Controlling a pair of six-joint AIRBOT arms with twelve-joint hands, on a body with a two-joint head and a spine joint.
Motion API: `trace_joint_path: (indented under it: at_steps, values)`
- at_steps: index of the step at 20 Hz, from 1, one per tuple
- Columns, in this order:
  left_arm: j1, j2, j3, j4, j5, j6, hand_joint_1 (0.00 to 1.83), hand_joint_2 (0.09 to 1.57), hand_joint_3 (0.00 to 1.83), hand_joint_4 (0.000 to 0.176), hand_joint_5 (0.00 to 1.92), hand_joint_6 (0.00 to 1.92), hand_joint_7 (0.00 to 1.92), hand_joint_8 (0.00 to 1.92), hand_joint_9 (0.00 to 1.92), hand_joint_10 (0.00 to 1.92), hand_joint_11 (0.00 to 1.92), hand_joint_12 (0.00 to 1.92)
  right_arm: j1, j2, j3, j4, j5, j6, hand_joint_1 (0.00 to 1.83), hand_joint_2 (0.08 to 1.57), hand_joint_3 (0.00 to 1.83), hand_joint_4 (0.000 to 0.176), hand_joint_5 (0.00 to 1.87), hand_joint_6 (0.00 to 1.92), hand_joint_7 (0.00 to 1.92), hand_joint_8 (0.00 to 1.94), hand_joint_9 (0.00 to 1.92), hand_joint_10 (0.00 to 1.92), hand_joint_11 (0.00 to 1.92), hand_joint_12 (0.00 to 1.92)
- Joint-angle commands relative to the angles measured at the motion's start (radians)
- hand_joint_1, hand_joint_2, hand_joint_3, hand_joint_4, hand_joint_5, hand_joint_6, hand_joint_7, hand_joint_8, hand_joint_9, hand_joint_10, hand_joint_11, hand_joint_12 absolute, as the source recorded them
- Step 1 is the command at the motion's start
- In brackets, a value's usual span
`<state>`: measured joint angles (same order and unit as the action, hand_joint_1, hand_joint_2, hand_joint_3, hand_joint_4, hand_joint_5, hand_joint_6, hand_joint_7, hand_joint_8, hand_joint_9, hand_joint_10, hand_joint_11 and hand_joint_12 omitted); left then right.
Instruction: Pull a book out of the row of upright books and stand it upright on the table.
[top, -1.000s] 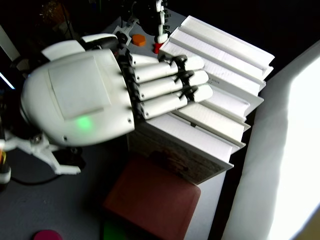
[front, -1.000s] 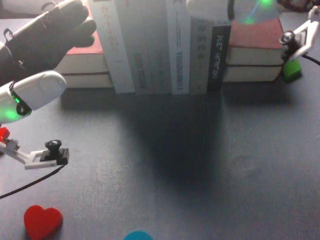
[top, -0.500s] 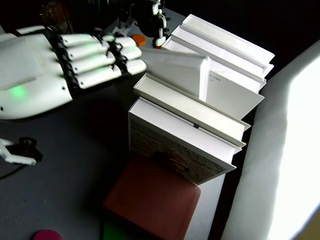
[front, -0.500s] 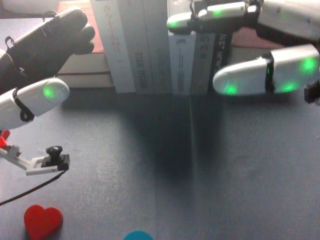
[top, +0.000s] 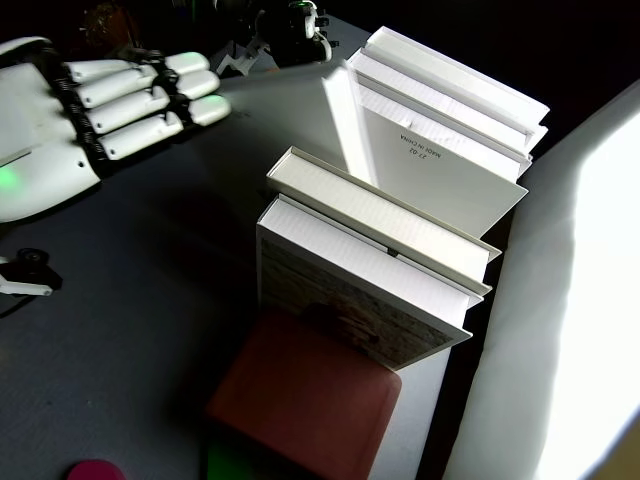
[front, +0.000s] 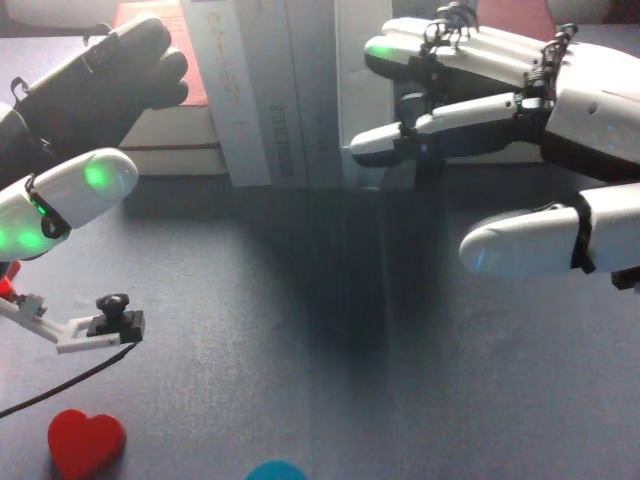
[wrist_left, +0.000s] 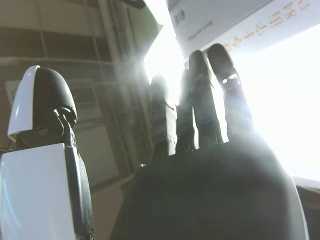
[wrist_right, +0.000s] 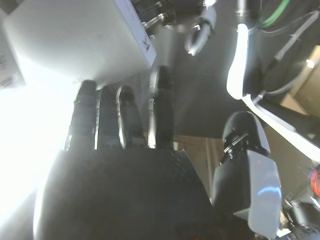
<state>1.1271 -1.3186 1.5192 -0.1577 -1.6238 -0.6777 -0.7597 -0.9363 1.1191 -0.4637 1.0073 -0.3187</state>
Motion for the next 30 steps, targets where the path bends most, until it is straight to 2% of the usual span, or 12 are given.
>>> trace_joint_path:
  at_steps: [1, 9, 10, 11, 12, 13, 14, 15, 16, 17, 19, 30]
  values:
    - [0.0, -0.005, -0.004, -0.018, -0.111, -0.009, 0.91, 0.99, 0.0, 0.01, 0.42, 0.0, 0.3, 0.0, 0.33, 0.0, 0.0, 0.85, 0.0, 0.0, -0.004, 0.053, 0.071, 0.004, 0.0, 1.14, 0.03, 0.035, 0.49, 0.02, 0.0, 0.0, 0.0, 0.0, 0.0, 0.0]
    - [0.005, -0.006, -0.008, -0.02, -0.111, -0.009, 0.88, 0.98, 0.0, 0.008, 0.43, 0.0, 0.32, 0.0, 0.34, 0.0, 0.0, 0.88, 0.004, 0.075, -0.022, 0.039, 0.174, 0.079, 0.38, 1.18, 0.01, 0.077, 0.52, 0.02, 0.0, 0.0, 0.0, 0.0, 0.0, 0.0]
    - [0.008, -0.006, -0.01, -0.021, -0.111, -0.009, 0.88, 0.98, 0.0, 0.004, 0.43, 0.0, 0.38, 0.01, 0.36, 0.01, 0.0, 0.9, 0.016, 0.091, -0.033, 0.031, 0.191, 0.079, 0.53, 1.18, 0.0, 0.019, 0.47, 0.01, 0.05, 0.02, 0.04, 0.01, 0.06, 0.03]
    - [0.013, -0.006, -0.012, -0.024, -0.111, -0.009, 0.88, 0.98, 0.0, 0.004, 0.43, 0.0, 0.38, 0.01, 0.36, 0.01, 0.0, 0.9, 0.033, 0.106, -0.043, 0.019, 0.202, 0.079, 0.53, 1.18, 0.0, 0.019, 0.47, 0.01, 0.05, 0.02, 0.04, 0.01, 0.06, 0.03]
    - [0.017, -0.006, -0.013, -0.026, -0.111, -0.009, 0.91, 0.95, 0.0, 0.002, 0.46, 0.01, 0.44, 0.02, 0.41, 0.02, 0.0, 1.05, 0.059, 0.117, -0.052, 0.002, 0.205, 0.08, 0.85, 1.12, 0.0, 0.017, 0.33, 0.0, 0.29, 0.03, 0.24, 0.02, 0.0, 0.7]
    - [0.02, -0.006, -0.013, -0.028, -0.111, -0.009, 0.91, 0.96, 0.0, 0.006, 0.46, 0.01, 0.44, 0.01, 0.41, 0.01, 0.0, 1.04, 0.091, 0.125, -0.056, -0.028, 0.205, 0.087, 0.84, 1.08, 0.0, 0.042, 0.28, 0.0, 0.32, 0.0, 0.32, 0.02, 0.0, 1.1]
    - [0.023, -0.006, -0.013, -0.029, -0.111, -0.009, 0.93, 0.95, 0.0, 0.007, 0.48, 0.01, 0.47, 0.01, 0.44, 0.02, 0.0, 1.08, 0.108, 0.128, -0.056, -0.044, 0.204, 0.092, 0.8, 0.97, 0.0, 0.149, 0.11, 0.0, 0.22, 0.0, 0.29, 0.01, 0.0, 1.2]
    - [0.024, -0.006, -0.013, -0.03, -0.111, -0.009, 0.94, 0.95, 0.0, 0.008, 0.49, 0.01, 0.48, 0.01, 0.45, 0.02, 0.0, 1.11, 0.15, 0.131, -0.053, -0.077, 0.183, 0.104, 0.76, 0.94, 0.0, 0.15, 0.13, 0.02, 0.24, 0.01, 0.33, 0.03, 0.0, 1.26]
    - [0.024, -0.007, -0.013, -0.03, -0.111, -0.009, 0.94, 0.94, 0.0, 0.014, 0.5, 0.01, 0.47, 0.01, 0.45, 0.02, 0.0, 1.11, 0.179, 0.131, -0.048, -0.102, 0.163, 0.121, 0.82, 1.01, 0.01, 0.039, 0.15, 0.02, 0.2, 0.01, 0.23, 0.02, 0.0, 1.09]
    - [0.024, -0.008, -0.012, -0.03, -0.111, -0.009, 0.93, 0.94, 0.0, 0.013, 0.49, 0.01, 0.46, 0.0, 0.45, 0.01, 0.0, 1.08, 0.22, 0.129, -0.037, -0.141, 0.13, 0.147, 0.69, 1.01, 0.01, 0.037, 0.03, 0.0, 0.04, 0.0, 0.09, 0.01, 0.0, 0.79]
    - [0.024, -0.009, -0.009, -0.03, -0.111, -0.009, 0.93, 0.91, 0.0, 0.025, 0.51, 0.01, 0.47, 0.0, 0.46, 0.01, 0.0, 1.11, 0.294, 0.108, -0.008, -0.219, 0.052, 0.188, 0.74, 0.97, 0.0, 0.123, 0.0, 0.0, 0.0, 0.0, 0.01, 0.0, 0.0, 0.54]
    - [0.019, -0.006, -0.009, -0.018, -0.11, -0.009, 0.93, 0.91, 0.0, 0.03, 0.56, 0.01, 0.37, 0.0, 0.49, 0.0, 0.0, 1.23, 0.685, -0.02, 0.164, -1.024, -0.238, 0.747, 0.74, 0.97, 0.0, 0.126, 0.0, 0.0, 0.0, 0.0, 0.0, 0.0, 0.0, 0.53]
